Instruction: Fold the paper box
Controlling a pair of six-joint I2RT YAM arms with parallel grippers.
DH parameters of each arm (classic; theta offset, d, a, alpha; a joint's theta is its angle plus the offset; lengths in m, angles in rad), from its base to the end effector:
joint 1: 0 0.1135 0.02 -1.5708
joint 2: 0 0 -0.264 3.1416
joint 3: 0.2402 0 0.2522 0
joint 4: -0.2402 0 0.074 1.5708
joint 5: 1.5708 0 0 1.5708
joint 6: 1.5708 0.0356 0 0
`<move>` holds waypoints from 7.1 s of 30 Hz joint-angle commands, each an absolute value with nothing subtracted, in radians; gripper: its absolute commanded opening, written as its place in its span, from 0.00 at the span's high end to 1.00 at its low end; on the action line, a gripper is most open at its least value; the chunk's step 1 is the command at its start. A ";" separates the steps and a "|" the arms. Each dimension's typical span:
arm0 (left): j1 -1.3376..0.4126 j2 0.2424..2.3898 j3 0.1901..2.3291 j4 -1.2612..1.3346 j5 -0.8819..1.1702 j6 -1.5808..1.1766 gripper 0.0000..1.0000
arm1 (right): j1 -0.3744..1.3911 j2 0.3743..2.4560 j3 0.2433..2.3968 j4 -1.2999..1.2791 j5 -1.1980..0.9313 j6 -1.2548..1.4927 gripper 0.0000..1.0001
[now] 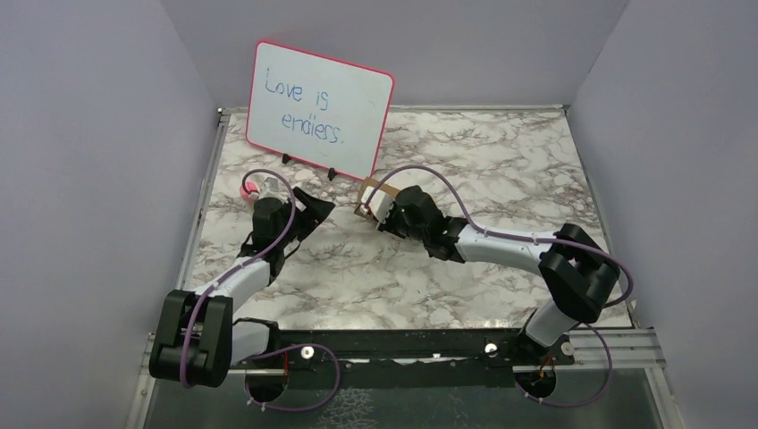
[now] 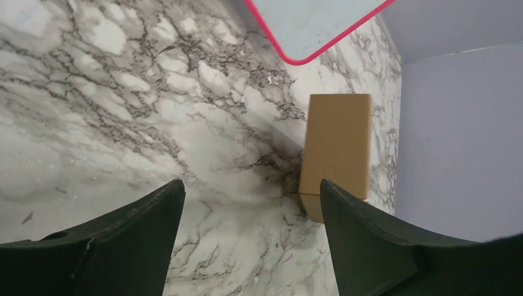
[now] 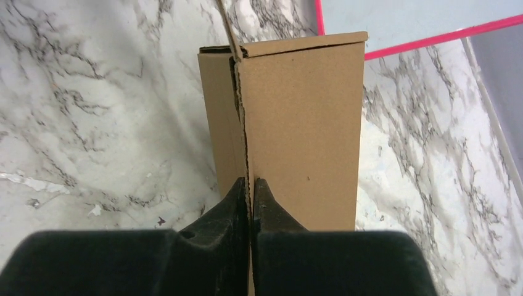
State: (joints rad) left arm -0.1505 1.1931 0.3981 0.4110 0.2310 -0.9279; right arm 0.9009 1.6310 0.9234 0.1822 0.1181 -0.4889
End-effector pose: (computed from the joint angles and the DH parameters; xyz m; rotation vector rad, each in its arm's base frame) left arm 0.2338 -0.0437 0.1853 -0.6306 1.9645 -0.9172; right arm 0.2241 0.2762 0.2085 -1.2856 1.6536 0.1256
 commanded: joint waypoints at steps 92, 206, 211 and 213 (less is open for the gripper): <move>-0.564 1.391 0.366 0.678 0.156 -1.048 0.41 | 0.689 2.014 1.758 -0.599 -0.552 -0.153 0.68; -0.085 1.780 1.499 -0.819 0.945 1.250 0.38 | 0.689 1.476 1.056 -0.247 -0.141 -0.080 0.88; -0.087 1.825 1.522 -0.845 0.976 1.273 0.41 | 0.689 1.474 1.058 -0.256 -0.140 -0.080 0.87; -0.089 1.837 1.530 -0.848 0.982 1.276 0.41 | 0.690 1.471 1.059 -0.255 -0.138 -0.081 0.87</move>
